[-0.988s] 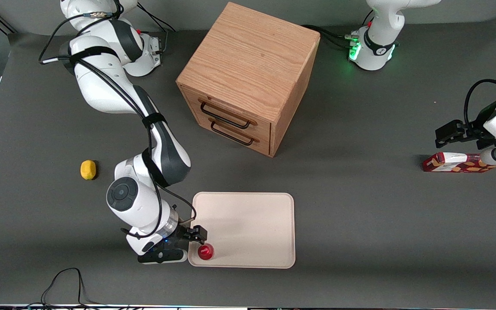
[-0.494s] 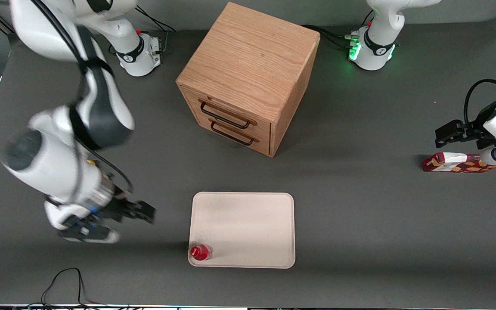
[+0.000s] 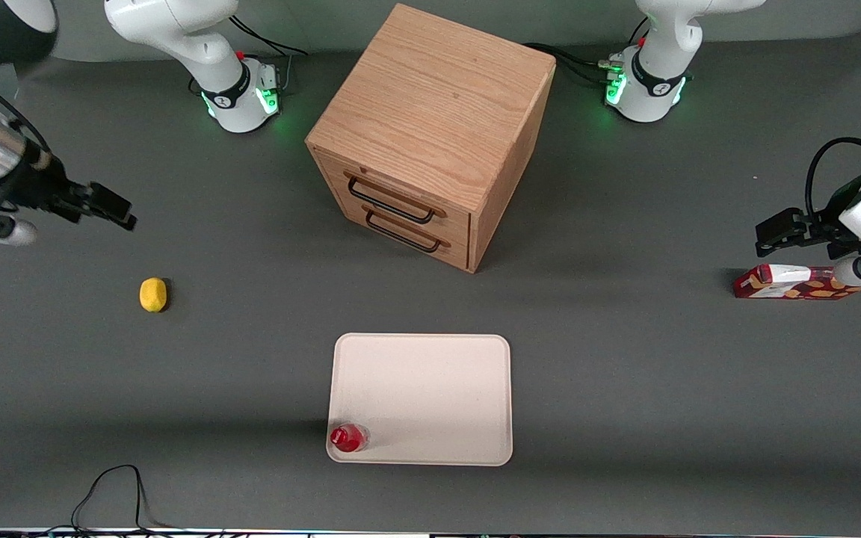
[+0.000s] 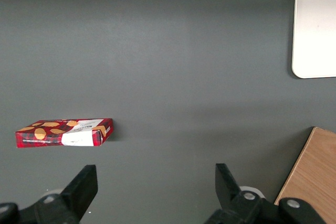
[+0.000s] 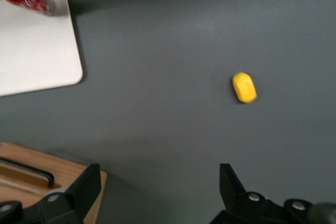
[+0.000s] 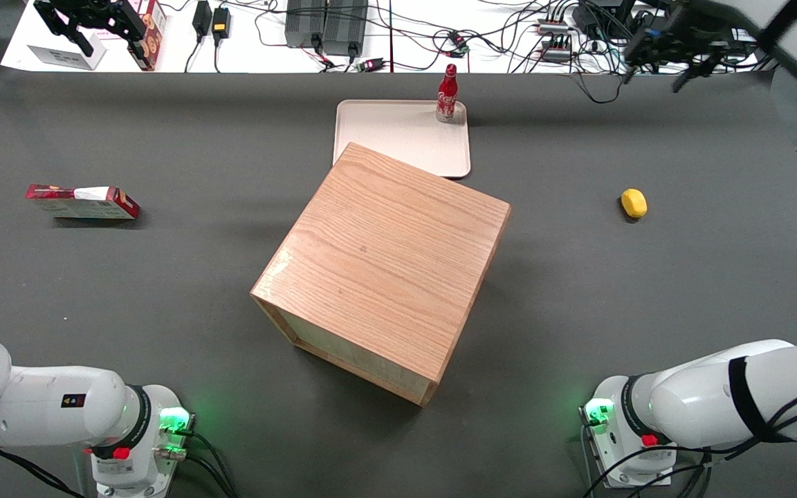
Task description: Place coke bottle on tray
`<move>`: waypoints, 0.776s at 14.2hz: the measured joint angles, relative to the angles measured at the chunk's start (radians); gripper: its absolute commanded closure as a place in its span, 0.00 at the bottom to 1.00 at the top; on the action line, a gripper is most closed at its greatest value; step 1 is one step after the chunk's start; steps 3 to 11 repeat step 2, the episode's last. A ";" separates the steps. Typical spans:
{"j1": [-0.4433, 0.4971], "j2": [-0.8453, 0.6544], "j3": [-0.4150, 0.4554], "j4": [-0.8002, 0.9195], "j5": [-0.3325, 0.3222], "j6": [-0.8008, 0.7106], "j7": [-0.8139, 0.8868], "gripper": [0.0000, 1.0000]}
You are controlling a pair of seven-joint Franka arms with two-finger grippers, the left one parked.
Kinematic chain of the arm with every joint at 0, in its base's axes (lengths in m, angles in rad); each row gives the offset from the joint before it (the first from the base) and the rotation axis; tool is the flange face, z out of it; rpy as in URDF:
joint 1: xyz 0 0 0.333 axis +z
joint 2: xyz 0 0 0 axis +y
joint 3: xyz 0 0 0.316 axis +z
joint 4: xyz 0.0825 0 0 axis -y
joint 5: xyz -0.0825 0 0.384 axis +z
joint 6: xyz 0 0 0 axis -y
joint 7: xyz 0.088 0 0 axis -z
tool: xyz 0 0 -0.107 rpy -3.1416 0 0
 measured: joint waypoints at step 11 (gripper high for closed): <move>0.000 -0.016 -0.029 -0.007 -0.006 -0.025 -0.042 0.00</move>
